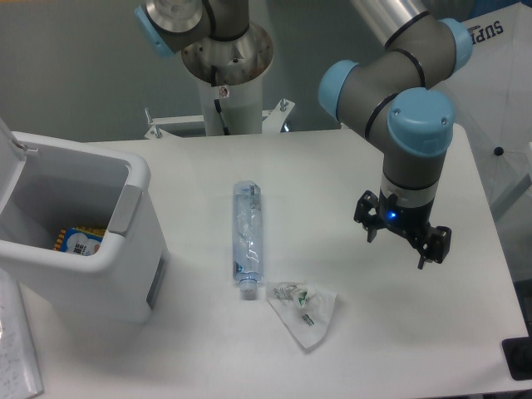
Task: Place the trash in the trash can
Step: 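Move the gripper toward the crumpled clear plastic wrapper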
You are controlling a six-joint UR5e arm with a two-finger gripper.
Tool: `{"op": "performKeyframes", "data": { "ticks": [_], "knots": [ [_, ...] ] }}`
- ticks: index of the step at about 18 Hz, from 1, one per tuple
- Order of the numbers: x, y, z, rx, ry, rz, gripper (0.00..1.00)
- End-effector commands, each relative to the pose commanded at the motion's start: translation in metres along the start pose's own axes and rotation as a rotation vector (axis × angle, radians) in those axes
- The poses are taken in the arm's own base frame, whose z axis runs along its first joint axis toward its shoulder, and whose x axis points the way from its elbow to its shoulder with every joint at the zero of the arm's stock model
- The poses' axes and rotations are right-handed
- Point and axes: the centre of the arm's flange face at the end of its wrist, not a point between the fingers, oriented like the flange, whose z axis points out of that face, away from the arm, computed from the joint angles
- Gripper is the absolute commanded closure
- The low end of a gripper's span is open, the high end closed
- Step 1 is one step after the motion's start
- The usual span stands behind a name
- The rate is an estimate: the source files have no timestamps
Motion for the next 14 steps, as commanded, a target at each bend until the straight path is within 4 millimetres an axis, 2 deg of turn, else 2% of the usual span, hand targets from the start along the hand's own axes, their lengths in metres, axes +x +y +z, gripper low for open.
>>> {"op": "performKeyframes", "data": {
  "ticks": [6,11,14],
  "knots": [
    [0.003,-0.003,0.002,0.004,0.005,-0.002,0.0],
    [0.01,-0.005,0.014,0.021,0.029,-0.05,0.0],
    [0.032,-0.008,0.034,0.066,0.079,-0.1,0.0]
  ]
}}
